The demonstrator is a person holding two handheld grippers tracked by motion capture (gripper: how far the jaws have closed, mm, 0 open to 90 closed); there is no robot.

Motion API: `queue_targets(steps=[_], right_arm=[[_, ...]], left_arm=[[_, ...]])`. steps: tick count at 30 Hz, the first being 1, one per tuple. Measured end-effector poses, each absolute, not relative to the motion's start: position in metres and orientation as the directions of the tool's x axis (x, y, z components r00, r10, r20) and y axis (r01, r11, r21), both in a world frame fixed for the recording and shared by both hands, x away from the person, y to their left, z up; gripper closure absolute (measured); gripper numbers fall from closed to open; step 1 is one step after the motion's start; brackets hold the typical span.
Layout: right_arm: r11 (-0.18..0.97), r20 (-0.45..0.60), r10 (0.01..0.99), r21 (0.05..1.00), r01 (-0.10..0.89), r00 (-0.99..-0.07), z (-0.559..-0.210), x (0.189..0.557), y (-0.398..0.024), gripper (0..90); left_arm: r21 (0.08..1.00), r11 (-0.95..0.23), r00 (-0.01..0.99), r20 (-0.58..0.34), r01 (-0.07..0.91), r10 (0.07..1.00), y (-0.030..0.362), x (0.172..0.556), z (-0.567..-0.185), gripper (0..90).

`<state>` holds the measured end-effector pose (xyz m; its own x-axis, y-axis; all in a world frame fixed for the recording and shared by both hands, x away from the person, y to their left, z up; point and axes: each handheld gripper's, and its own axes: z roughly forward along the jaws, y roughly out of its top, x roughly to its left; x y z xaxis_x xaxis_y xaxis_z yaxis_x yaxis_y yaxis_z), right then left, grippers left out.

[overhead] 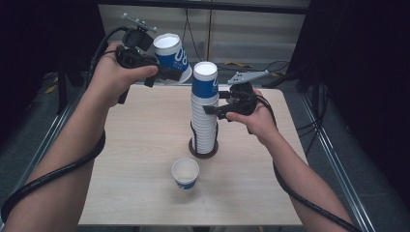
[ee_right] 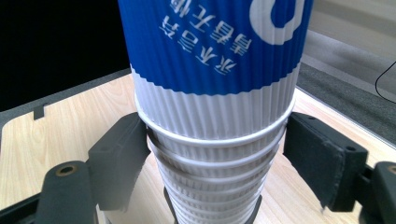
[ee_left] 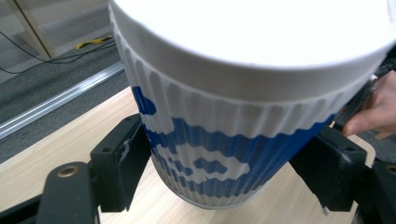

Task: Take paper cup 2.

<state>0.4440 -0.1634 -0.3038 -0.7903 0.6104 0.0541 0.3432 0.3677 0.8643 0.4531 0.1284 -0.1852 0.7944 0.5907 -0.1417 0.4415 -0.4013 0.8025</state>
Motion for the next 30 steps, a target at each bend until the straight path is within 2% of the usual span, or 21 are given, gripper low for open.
queue_targets(steps=[10, 18, 30], right_arm=[[0.358, 0.061, 0.610, 0.868, 0.344, -0.790, -0.305, 0.442, -0.166, 21.8], [0.354, 0.058, 0.625, 0.868, 0.348, -0.779, -0.305, 0.440, -0.173, 16.9], [0.383, 0.053, 0.615, 0.853, 0.356, -0.787, -0.316, 0.429, -0.190, 16.5]], left_arm=[[0.785, -0.421, 0.794, -0.143, 0.455, 0.590, 0.141, 0.448, -0.208, 23.4], [0.773, -0.445, 0.807, -0.140, 0.451, 0.573, 0.138, 0.442, -0.226, 23.4], [0.761, -0.472, 0.826, -0.146, 0.445, 0.544, 0.131, 0.434, -0.250, 23.3]])
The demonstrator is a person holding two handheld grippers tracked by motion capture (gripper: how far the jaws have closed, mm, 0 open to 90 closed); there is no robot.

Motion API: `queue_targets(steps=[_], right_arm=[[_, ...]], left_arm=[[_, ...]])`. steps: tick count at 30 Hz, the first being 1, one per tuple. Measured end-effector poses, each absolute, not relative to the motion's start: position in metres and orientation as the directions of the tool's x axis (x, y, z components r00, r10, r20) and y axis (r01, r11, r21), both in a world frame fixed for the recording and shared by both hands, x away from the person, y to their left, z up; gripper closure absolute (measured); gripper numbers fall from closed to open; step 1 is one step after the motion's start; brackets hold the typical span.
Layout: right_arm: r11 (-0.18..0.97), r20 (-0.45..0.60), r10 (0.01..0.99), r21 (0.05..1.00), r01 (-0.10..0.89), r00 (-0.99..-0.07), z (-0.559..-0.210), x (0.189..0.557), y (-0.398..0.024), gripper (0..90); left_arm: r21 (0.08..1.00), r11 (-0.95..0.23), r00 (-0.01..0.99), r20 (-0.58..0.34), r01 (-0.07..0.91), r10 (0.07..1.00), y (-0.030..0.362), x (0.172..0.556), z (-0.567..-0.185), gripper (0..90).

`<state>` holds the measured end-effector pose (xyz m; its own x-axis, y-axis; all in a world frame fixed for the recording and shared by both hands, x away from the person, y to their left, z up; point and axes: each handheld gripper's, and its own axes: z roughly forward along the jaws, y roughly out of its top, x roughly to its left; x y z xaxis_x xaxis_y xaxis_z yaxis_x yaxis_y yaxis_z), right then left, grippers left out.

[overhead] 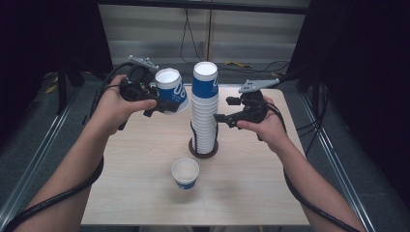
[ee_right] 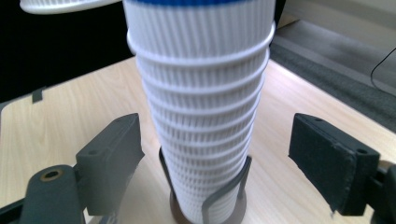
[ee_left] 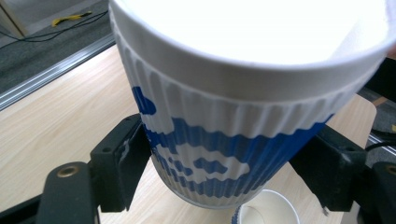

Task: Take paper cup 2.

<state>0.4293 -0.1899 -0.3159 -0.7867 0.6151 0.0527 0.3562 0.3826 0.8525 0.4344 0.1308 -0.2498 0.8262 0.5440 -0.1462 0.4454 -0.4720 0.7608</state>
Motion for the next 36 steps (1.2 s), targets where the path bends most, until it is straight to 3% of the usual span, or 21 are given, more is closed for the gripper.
queue_targets(steps=[36], right_arm=[[0.481, 0.038, 0.545, 0.804, 0.349, -0.837, -0.341, 0.403, -0.212, 17.6]], left_arm=[[0.674, -0.666, 0.919, -0.048, 0.319, 0.392, 0.093, 0.399, -0.279, 23.5]])
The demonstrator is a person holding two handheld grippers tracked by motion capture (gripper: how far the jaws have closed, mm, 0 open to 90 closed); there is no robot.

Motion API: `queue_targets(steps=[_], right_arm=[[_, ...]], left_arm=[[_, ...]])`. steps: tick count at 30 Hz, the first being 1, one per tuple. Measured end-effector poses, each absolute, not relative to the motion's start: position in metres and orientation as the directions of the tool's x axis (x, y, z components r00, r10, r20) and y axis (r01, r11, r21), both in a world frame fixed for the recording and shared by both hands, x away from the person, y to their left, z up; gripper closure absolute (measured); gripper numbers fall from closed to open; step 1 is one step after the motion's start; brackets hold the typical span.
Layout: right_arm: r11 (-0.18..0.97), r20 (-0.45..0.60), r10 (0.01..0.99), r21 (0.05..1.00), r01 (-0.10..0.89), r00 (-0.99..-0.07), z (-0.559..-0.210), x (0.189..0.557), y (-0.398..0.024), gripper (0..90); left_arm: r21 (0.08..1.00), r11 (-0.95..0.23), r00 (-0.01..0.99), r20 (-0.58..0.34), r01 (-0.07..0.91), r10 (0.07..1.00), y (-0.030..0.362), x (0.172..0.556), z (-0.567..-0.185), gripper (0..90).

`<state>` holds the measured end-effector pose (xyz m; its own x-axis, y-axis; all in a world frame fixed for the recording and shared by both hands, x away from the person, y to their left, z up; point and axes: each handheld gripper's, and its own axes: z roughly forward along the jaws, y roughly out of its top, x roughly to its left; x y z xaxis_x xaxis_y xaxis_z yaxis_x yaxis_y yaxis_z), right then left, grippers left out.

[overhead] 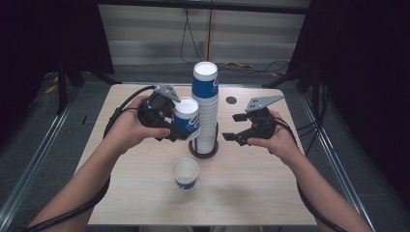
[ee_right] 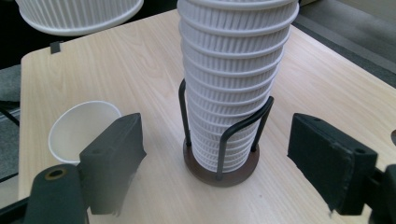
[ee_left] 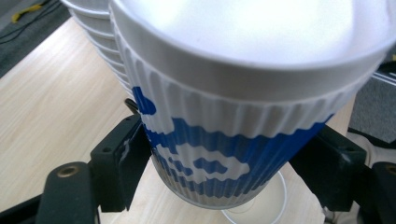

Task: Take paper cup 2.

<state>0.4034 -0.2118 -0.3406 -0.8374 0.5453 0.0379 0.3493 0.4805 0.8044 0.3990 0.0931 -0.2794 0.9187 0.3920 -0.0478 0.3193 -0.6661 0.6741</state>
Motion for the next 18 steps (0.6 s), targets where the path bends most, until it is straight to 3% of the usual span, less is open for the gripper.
queue_targets(steps=[18], right_arm=[[0.514, 0.051, 0.508, 0.783, 0.350, -0.860, -0.352, 0.394, -0.218, 16.9]], left_arm=[[0.581, -0.768, 0.948, -0.023, 0.271, 0.317, 0.071, 0.394, -0.294, 23.9]])
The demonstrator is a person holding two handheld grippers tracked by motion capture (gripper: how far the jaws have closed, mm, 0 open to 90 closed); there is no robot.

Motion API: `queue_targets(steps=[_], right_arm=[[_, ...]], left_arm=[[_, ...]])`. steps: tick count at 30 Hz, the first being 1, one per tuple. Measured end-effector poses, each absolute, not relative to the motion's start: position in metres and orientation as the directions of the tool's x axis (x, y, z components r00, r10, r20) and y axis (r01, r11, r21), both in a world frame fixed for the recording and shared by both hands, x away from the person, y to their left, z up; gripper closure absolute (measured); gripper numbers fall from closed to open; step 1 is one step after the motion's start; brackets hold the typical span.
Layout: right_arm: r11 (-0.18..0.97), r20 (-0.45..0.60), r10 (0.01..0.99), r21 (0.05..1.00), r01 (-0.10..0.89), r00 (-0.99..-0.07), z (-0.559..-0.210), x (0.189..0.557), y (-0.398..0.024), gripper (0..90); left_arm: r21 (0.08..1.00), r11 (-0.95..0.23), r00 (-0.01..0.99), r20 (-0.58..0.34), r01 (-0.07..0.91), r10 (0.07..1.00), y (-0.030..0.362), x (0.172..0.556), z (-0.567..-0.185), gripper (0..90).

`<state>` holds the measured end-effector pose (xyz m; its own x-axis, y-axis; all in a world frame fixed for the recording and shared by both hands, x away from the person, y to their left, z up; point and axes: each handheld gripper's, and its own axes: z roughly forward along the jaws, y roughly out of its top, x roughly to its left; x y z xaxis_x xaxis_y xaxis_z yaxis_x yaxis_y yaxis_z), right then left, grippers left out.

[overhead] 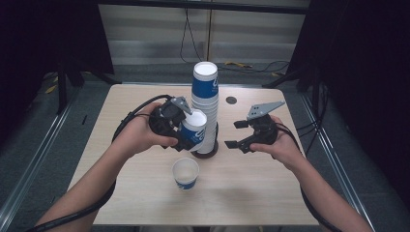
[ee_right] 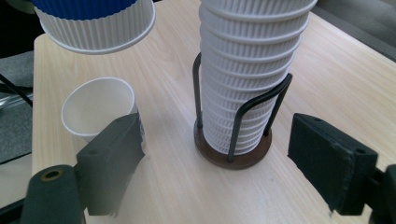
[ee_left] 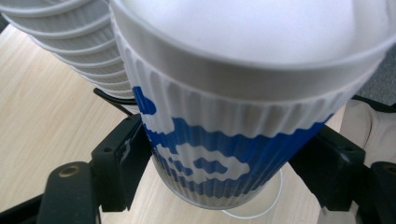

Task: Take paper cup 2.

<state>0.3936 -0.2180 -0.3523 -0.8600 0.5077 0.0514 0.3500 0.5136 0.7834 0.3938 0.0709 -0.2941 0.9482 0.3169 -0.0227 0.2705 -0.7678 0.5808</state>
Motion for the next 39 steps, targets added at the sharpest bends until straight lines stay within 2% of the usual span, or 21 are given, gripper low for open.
queue_targets(steps=[23, 29, 39], right_arm=[[0.528, 0.076, 0.456, 0.779, 0.338, -0.887, -0.360, 0.386, -0.221, 16.9], [0.538, 0.067, 0.435, 0.780, 0.319, -0.898, -0.356, 0.384, -0.217, 16.9], [0.540, 0.060, 0.422, 0.785, 0.304, -0.905, -0.350, 0.385, -0.214, 16.9]], left_arm=[[0.422, -0.881, 0.976, -0.050, 0.215, 0.214, 0.033, 0.395, -0.309, 24.0], [0.383, -0.897, 0.975, -0.055, 0.221, 0.217, 0.023, 0.395, -0.313, 24.0], [0.329, -0.925, 0.980, -0.022, 0.192, 0.196, 0.011, 0.395, -0.319, 24.1]])
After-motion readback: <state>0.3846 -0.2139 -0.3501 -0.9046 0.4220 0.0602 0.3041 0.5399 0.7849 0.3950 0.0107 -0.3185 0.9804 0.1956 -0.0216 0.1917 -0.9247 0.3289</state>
